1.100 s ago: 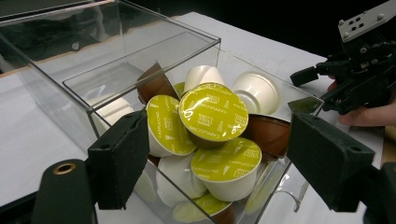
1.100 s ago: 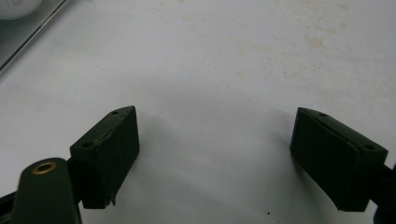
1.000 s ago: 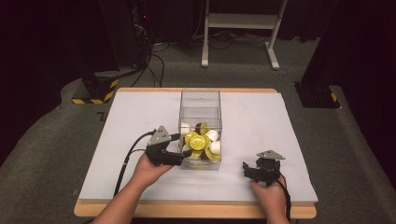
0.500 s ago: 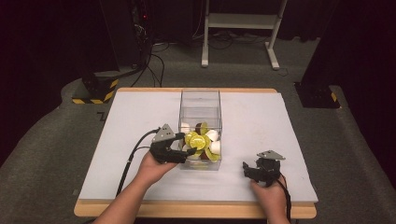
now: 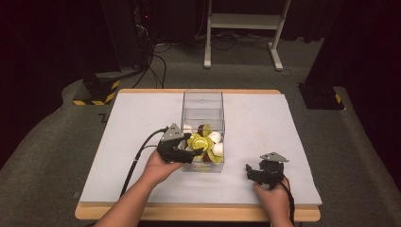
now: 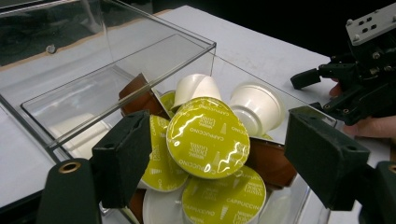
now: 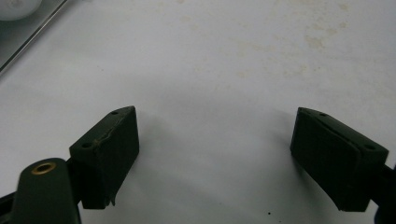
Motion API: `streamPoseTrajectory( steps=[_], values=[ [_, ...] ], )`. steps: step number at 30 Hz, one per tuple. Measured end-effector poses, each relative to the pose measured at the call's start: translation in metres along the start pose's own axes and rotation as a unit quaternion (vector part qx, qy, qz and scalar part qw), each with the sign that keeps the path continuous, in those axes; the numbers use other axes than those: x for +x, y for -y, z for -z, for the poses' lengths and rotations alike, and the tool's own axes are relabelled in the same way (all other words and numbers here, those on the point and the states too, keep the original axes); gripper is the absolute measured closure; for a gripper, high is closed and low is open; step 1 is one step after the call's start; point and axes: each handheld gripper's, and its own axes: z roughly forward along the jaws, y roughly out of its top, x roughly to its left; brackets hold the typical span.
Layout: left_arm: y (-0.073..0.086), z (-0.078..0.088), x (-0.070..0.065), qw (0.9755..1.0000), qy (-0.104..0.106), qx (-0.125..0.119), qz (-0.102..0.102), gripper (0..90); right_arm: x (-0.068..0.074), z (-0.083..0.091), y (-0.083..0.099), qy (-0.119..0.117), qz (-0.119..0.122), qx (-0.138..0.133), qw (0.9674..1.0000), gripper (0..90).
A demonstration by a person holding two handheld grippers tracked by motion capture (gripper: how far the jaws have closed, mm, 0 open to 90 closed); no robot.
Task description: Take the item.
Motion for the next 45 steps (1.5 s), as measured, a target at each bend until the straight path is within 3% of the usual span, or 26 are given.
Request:
streamPoseTrajectory(
  steps=[7, 20, 28, 33, 45],
  values=[
    [0.002, -0.013, 0.003, 0.9996, -0.008, 0.023, -0.013, 24.1, 0.000, 0.000, 0.000, 0.000, 0.000, 0.000, 1.0000, 15.4],
    [0.007, -0.025, 0.004, 0.9991, -0.022, 0.028, -0.021, 25.3, 0.000, 0.000, 0.000, 0.000, 0.000, 0.000, 1.0000, 15.4],
    [0.009, -0.028, 0.003, 0.9990, -0.022, 0.033, -0.020, 26.4, 0.000, 0.000, 0.000, 0.000, 0.000, 0.000, 1.0000, 15.4],
    [0.012, -0.029, 0.003, 0.9981, -0.022, 0.046, -0.035, 27.9, 0.000, 0.000, 0.000, 0.000, 0.000, 0.000, 1.0000, 15.4],
    [0.015, -0.026, 0.001, 0.9980, -0.021, 0.039, -0.044, 30.6, 0.000, 0.000, 0.000, 0.000, 0.000, 0.000, 1.0000, 15.4]
  ],
)
